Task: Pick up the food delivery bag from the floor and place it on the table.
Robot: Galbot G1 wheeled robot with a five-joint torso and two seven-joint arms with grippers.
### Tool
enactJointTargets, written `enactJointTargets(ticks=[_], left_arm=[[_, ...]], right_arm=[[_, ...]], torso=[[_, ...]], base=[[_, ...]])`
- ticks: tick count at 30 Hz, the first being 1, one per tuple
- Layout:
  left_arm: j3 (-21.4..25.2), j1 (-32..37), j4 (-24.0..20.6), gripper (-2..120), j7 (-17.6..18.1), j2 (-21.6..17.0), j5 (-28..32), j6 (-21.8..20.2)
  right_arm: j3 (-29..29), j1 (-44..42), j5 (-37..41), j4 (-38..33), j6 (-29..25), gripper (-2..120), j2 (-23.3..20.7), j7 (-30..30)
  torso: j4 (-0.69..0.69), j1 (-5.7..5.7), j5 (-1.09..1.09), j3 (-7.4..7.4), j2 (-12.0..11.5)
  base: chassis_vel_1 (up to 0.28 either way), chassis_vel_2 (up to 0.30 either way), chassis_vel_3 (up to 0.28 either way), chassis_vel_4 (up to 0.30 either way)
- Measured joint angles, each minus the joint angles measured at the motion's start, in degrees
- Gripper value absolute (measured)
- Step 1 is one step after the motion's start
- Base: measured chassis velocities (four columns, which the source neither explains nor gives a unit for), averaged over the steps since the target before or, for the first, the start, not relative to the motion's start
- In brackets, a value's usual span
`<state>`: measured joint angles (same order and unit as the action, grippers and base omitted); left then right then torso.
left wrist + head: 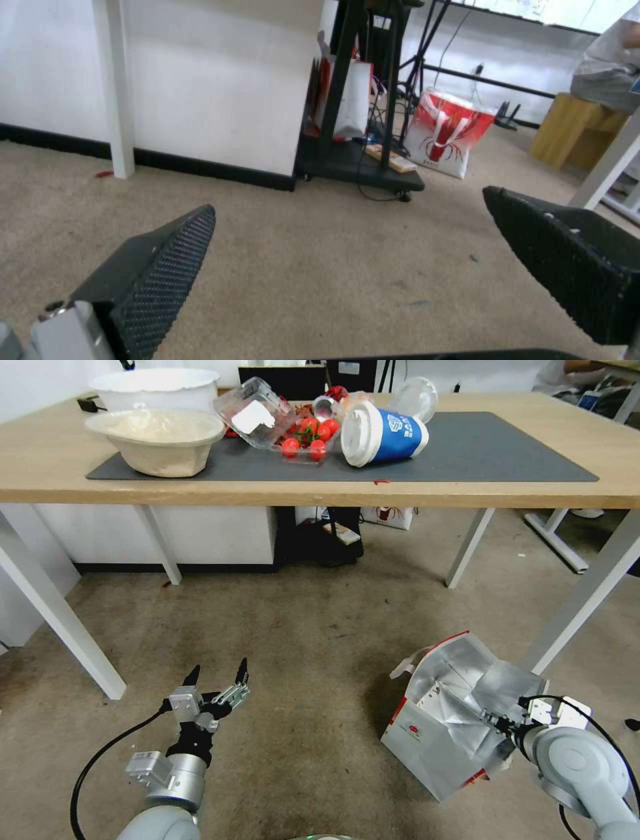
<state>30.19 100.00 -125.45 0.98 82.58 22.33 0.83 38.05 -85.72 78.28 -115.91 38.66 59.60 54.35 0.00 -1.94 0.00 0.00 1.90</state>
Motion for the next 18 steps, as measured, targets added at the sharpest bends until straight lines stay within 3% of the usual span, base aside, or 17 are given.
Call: enactJointTargets(ticks=[6, 18], left_arm=[[-0.3, -0.1, 0.1, 100, 0.2, -0.2, 0.1, 0.1], [-0.1, 0.4, -0.6, 100, 0.7, -0.8, 0.2, 0.7]], right_arm=[[0.7, -0.5, 0.0, 0.3, -0.5, 42, -0.1, -0.3], [0.8, -0.5, -1.0, 0.4, -1.1, 3, 0.2, -0.9]], torso=[[0.0, 0.0, 0.0, 0.0, 0.0], [0.0, 0.0, 0.0, 0.0, 0.0]], base=[[0.0, 0.0, 0.0, 0.0], [0.0, 0.0, 0.0, 0.0]])
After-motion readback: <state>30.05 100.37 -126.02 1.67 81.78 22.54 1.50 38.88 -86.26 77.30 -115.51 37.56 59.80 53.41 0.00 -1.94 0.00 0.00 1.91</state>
